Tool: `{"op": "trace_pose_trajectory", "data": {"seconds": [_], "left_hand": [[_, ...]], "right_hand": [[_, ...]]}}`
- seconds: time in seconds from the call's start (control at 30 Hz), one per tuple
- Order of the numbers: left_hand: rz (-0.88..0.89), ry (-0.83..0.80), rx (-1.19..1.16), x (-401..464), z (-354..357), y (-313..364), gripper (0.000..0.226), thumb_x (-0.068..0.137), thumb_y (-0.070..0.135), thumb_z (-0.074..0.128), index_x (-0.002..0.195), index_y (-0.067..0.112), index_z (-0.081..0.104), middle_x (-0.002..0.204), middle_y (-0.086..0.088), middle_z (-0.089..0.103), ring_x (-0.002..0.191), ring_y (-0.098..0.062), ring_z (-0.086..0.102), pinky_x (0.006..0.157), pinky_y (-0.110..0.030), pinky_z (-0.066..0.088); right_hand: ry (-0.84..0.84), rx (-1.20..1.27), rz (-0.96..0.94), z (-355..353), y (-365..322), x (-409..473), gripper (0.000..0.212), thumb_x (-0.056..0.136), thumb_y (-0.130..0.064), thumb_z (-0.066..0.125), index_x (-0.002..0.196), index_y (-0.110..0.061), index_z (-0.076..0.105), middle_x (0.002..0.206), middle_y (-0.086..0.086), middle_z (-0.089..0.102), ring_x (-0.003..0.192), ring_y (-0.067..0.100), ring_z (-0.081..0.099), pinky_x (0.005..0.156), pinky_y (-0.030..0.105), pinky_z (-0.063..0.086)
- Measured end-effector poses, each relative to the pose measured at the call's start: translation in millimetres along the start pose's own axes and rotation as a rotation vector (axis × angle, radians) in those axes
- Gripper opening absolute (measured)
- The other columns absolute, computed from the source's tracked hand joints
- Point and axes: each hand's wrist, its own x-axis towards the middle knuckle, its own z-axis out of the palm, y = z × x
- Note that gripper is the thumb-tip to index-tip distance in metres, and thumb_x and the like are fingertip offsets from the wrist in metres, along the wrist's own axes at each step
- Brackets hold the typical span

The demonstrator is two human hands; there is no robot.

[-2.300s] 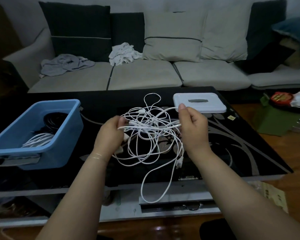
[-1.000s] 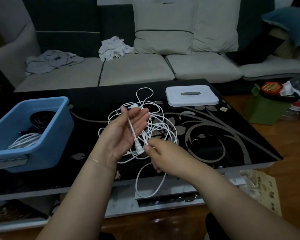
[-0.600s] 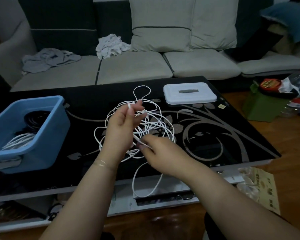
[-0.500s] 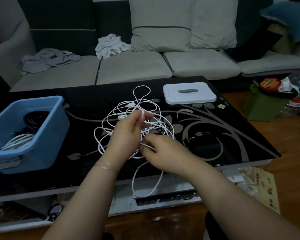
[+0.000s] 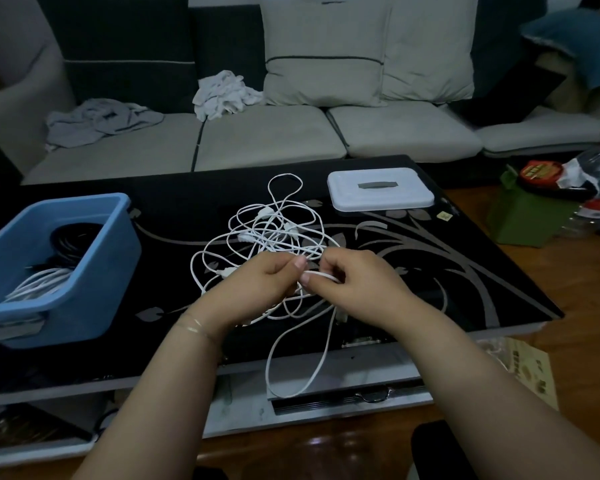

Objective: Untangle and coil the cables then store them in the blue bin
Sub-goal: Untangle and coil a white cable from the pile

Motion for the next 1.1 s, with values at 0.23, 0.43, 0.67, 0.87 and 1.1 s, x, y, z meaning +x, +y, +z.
{"op": "trace_pose_trajectory", "data": {"seconds": [0.23,0.43,0.67,0.87,1.1], "left_hand": [[-0.107,-0.192,-0.071,-8.0,-11.9,-3.7,0.048,0.100,0.038,0.037,0.076,0.009,0.067,0.046,0.009,0.032,0.041,-0.006,0.022,0.038,-0.016,0.020],[-0.032,-0.290,-0.605,-10.0,-0.4,1.2,0.040,0.095,0.035,0.038,0.069,0.014,0.060,0.041,0.005,0.031,0.035,-0.008,0.032,0.039,-0.016,0.032],[0.067,-0.083,-1.219,-8.8,5.0,18.7,0.041,0.093,0.028,0.037,0.102,0.003,0.068,0.041,0.009,0.037,0.029,0.001,0.026,0.044,-0.025,0.053],[-0.031,0.230,-1.052,-3.3,-10.8,6.4,0.037,0.101,0.029,0.034,0.110,0.006,0.061,0.093,-0.002,0.074,0.027,-0.001,0.025,0.032,-0.011,0.030],[-0.108,0.299,-0.917,-8.6,-10.3,15.2,0.031,0.101,0.025,0.038,0.086,0.008,0.059,0.079,-0.005,0.074,0.037,-0.004,0.043,0.031,-0.011,0.024]], "right_hand": [[-0.069,0.542,-0.042,-3.3,7.7,9.1,0.016,0.090,-0.016,0.064,0.076,-0.021,0.057,0.064,-0.005,0.053,0.062,0.009,0.048,0.063,0.031,0.041],[0.099,0.603,-0.024,10.3,6.8,14.8,0.017,0.092,-0.027,0.061,0.078,-0.021,0.053,0.053,-0.006,0.055,0.052,0.009,0.049,0.058,0.030,0.042],[0.000,0.398,-0.002,37.0,2.2,14.7,0.038,0.093,-0.052,0.033,0.081,-0.025,0.056,0.076,-0.010,0.064,0.079,0.013,0.060,0.079,0.038,0.047],[0.181,0.074,0.004,40.3,3.9,15.5,0.016,0.096,-0.035,0.050,0.097,-0.022,0.060,0.082,0.001,0.070,0.082,0.025,0.062,0.077,0.035,0.047],[0.344,0.505,0.170,37.7,-2.9,16.1,0.034,0.098,-0.034,0.048,0.067,-0.021,0.052,0.062,0.001,0.065,0.064,0.021,0.065,0.068,0.039,0.053]]}}
